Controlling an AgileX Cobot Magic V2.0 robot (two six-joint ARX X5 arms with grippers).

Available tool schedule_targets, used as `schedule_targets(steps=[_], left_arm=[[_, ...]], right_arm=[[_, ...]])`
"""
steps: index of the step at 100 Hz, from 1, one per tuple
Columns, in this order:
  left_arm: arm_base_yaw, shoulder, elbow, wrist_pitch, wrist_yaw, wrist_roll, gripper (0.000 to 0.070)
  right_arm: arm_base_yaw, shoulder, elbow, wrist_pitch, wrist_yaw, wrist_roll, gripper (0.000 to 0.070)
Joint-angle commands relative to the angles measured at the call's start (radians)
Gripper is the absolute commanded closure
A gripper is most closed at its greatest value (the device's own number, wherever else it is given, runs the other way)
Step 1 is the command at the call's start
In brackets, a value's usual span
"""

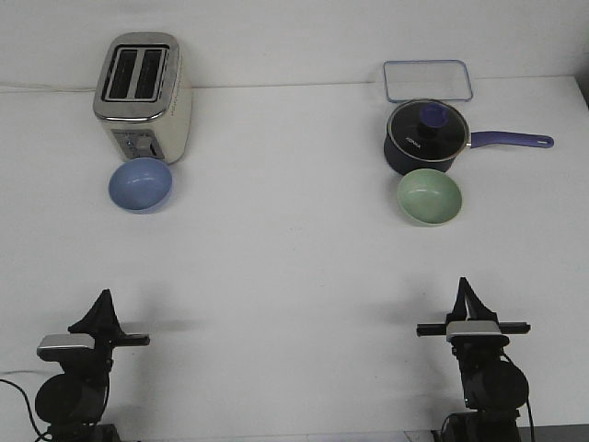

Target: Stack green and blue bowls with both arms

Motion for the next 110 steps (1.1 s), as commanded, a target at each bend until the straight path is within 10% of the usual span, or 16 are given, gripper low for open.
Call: schedule_targets(steps=[1, 21, 53, 58, 69, 110], left_arm=[[-0.001, -0.002, -0.019, 0.009, -0.002, 0.005, 0.0687], [-0.001, -0.002, -0.019, 0.009, -0.002, 0.005, 0.0687], [-0.001, -0.002, -0.019, 0.009, -0.002, 0.005, 0.0686], [-0.001, -0.002, -0.019, 0.009, -0.002, 0.005, 0.0687], [-0.001, -0.002, -0.019, 0.009, -0.002, 0.005, 0.0687], [-0.001, -0.002, -0.019, 0.009, -0.002, 0.005, 0.0687]], right_arm=[[0.000, -0.001, -0.002, 0.013, -0.002, 0.192, 0.0700], [0.000, 0.007, 0.077, -0.048, 0.048, 0.480, 0.0700], [-0.002, 0.471, 0.564, -0.373, 0.092, 0.438, 0.0696], [-0.002, 0.568, 0.644, -0.417, 0.086, 0.415, 0.0593], [-0.002, 0.775, 0.808, -0.499, 0.080, 0.398, 0.0107], [-0.109, 1.461, 1.262, -0.640, -0.035, 0.280, 0.0131]])
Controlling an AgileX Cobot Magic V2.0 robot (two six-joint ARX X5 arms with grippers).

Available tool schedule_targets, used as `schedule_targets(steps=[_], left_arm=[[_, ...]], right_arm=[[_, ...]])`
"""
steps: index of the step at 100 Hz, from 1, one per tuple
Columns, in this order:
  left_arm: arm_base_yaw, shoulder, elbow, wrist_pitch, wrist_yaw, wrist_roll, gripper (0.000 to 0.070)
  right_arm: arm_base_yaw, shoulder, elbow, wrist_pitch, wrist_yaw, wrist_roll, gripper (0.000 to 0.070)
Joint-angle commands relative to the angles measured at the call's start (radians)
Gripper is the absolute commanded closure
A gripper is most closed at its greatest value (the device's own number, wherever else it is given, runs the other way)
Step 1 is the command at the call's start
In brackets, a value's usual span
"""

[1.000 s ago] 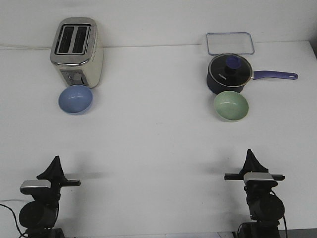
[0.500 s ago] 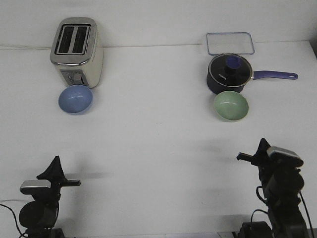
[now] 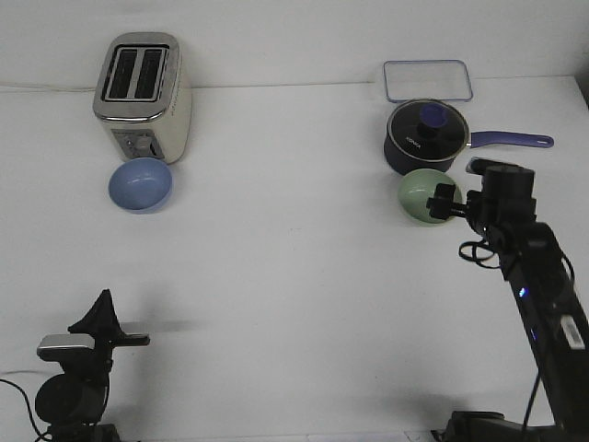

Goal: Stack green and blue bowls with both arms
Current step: 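Reach the right gripper forward and grasp the rim of the pale green bowl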

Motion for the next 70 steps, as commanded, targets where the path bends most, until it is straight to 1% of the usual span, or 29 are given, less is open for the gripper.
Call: schedule_targets(steps=[1, 14, 23, 36, 42, 45, 52, 55, 60, 61, 62, 67, 70], left_arm=[[-0.001, -0.002, -0.019, 0.010, -0.002, 0.005, 0.0687], [-0.001, -0.002, -0.019, 0.010, -0.002, 0.005, 0.0687], [-0.001, -0.002, -0.019, 0.010, -0.002, 0.005, 0.0687], [-0.001, -0.002, -0.019, 0.010, -0.002, 0.005, 0.0687], [-0.001, -0.002, -0.019, 0.010, -0.002, 0.005, 0.0686], [-0.001, -0.002, -0.019, 0.009, -0.002, 0.005, 0.0687], [-0.001, -0.002, -0.019, 0.010, -0.002, 0.005, 0.0687], [-0.001, -0.002, -0.019, 0.009, -0.002, 0.005, 0.0687], [-0.001, -0.002, -0.019, 0.010, -0.002, 0.005, 0.0687], [-0.001, -0.002, -0.019, 0.010, -0.002, 0.005, 0.0687], [-0.001, -0.002, -0.019, 0.010, -0.002, 0.005, 0.0687], [-0.001, -0.002, -0.019, 0.010, -0.002, 0.005, 0.0687], [-0.001, -0.002, -0.019, 0.010, -0.002, 0.005, 0.0687]], right_arm=[[-0.017, 0.105, 0.061, -0.007, -0.015, -0.044, 0.0131], [-0.049, 0.275, 0.165, -0.043, -0.059, -0.071, 0.0130], [-0.060, 0.372, 0.218, -0.062, -0.059, -0.079, 0.0131], [-0.067, 0.467, 0.254, -0.055, -0.069, -0.092, 0.0131], [-0.068, 0.501, 0.265, -0.052, -0.071, -0.098, 0.0154], [-0.068, 0.511, 0.265, -0.049, -0.074, -0.099, 0.0177], [-0.068, 0.535, 0.265, -0.038, -0.096, -0.101, 0.0200], [-0.068, 0.542, 0.265, -0.037, -0.104, -0.101, 0.0240], [-0.068, 0.549, 0.265, -0.037, -0.120, -0.105, 0.0369], [-0.068, 0.550, 0.265, -0.037, -0.121, -0.106, 0.0383], [-0.068, 0.552, 0.265, -0.037, -0.121, -0.106, 0.0429], [-0.068, 0.554, 0.265, -0.036, -0.123, -0.110, 0.0577], [-0.068, 0.554, 0.265, -0.036, -0.124, -0.117, 0.0654]])
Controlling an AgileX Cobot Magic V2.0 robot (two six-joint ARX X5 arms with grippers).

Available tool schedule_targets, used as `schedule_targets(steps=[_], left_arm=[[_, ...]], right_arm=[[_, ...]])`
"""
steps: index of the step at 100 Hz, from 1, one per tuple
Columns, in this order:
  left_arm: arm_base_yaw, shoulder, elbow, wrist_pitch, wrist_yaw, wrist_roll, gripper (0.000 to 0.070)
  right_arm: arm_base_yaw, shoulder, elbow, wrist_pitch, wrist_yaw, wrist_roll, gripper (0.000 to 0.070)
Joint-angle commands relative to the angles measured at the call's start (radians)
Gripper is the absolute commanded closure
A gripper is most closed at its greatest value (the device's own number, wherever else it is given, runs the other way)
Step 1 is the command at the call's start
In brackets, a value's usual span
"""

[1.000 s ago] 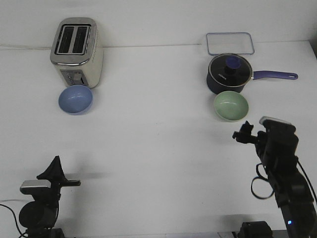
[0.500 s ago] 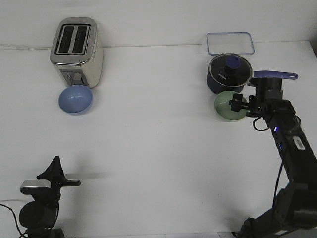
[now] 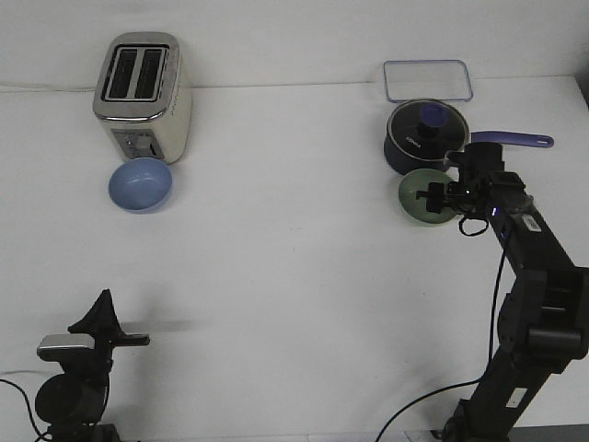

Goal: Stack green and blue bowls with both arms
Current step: 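Reach the right gripper forward and grasp the rim of the pale green bowl, then carry the green bowl toward the robot and set it down mid-table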

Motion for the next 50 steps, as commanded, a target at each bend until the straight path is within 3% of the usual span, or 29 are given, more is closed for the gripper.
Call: schedule_targets(steps=[1, 3, 25, 50], left_arm=[[-0.001, -0.002, -0.019, 0.009, -0.002, 0.005, 0.0687], [-0.001, -0.002, -0.019, 0.009, -0.002, 0.005, 0.0687], [-0.001, -0.002, -0.019, 0.009, -0.002, 0.005, 0.0686], [-0.001, -0.002, -0.019, 0.009, -0.002, 0.005, 0.0687]], right_arm=[[-0.001, 0.029, 0.026, 0.009, -0.006, -0.024, 0.0676], [-0.001, 0.028, 0.026, 0.009, -0.008, -0.028, 0.0700], [-0.001, -0.040, 0.026, -0.038, -0.046, -0.048, 0.0700], [0.024, -0.233, 0.024, -0.098, -0.234, -0.034, 0.0700]])
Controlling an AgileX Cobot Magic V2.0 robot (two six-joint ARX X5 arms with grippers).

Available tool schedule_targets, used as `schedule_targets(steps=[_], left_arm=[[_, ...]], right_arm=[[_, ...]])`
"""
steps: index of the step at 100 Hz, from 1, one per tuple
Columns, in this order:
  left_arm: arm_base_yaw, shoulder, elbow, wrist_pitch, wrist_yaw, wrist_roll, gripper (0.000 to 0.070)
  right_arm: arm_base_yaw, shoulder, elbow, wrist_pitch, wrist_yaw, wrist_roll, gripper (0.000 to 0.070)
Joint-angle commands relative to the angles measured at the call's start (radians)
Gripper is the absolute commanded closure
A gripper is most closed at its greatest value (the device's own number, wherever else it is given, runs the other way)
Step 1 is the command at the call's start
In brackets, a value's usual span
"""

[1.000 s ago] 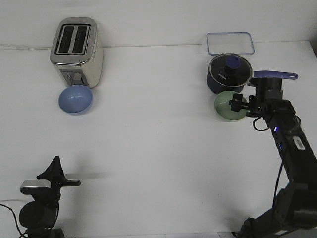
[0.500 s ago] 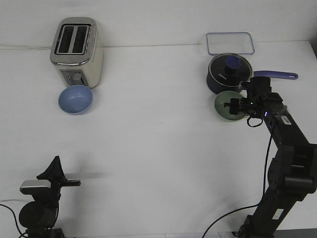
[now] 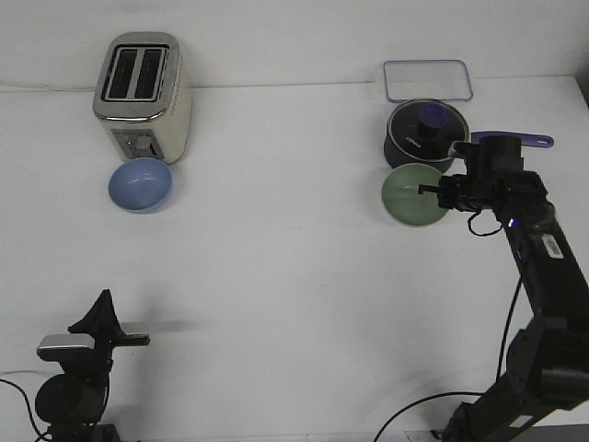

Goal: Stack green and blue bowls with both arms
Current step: 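Carry the green bowl toward the robot and set it down mid-table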

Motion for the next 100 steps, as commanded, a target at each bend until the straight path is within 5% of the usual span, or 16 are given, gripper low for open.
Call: schedule_targets(steps=[1, 27, 58, 100], left_arm=[[-0.001, -0.002, -0.019, 0.010, -0.002, 0.005, 0.0687], [-0.001, -0.002, -0.019, 0.010, -0.002, 0.005, 0.0687], [-0.001, -0.002, -0.019, 0.010, -0.002, 0.005, 0.0687], [-0.001, -0.002, -0.019, 0.010, -0.002, 0.005, 0.0687]], right_arm=[[0.025, -0.046, 0.018, -0.012, -0.046, 0.000, 0.0700], [0.249, -0.200, -0.087, -0.044, -0.094, 0.009, 0.0700], [0.583, -0.244, -0.299, 0.074, -0.073, 0.112, 0.0700], [0.725, -0.243, -0.534, 0.236, -0.051, 0.176, 0.0700]])
